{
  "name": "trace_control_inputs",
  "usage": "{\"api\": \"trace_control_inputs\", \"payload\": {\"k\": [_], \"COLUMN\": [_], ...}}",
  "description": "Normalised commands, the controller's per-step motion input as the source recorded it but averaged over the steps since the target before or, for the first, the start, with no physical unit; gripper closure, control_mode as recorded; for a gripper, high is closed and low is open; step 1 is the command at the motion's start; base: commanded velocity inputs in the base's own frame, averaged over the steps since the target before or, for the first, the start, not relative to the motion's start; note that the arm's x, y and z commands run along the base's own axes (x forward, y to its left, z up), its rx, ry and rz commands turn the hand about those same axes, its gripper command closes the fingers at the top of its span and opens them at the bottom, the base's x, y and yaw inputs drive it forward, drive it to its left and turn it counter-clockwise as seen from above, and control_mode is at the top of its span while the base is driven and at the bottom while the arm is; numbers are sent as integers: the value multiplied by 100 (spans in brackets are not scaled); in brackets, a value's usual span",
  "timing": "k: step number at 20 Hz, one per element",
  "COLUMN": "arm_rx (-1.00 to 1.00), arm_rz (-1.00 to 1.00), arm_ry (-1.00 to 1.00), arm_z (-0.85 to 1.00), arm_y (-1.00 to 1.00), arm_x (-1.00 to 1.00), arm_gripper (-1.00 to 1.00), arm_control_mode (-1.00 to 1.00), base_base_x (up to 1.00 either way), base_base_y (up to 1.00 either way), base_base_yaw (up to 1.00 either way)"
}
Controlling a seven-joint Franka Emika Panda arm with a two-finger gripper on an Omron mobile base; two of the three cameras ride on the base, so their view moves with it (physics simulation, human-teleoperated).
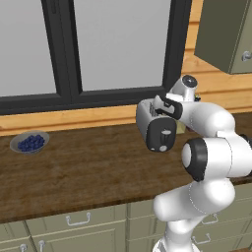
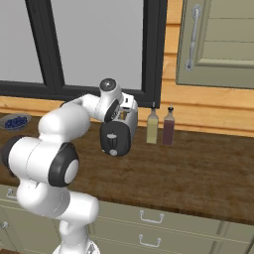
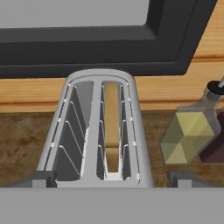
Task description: Start the toaster. Once the lever pops up, take the bread to the plate on the dining counter.
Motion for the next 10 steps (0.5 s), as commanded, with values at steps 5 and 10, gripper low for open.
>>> {"api": "trace_control_inputs", "payload": {"k": [5, 10], "arm_rx": [-1, 0], "arm_rz": [0, 0], "arm_ry": [0, 0], "arm_z": [-11, -11], "arm_y": [11, 1], "arm_x": [21, 17], "arm_gripper": [-100, -100], "arm_control_mode": [-100, -100], "base_base_x": [0, 0], "base_base_y": [0, 0], "base_base_yaw": [0, 0]}}
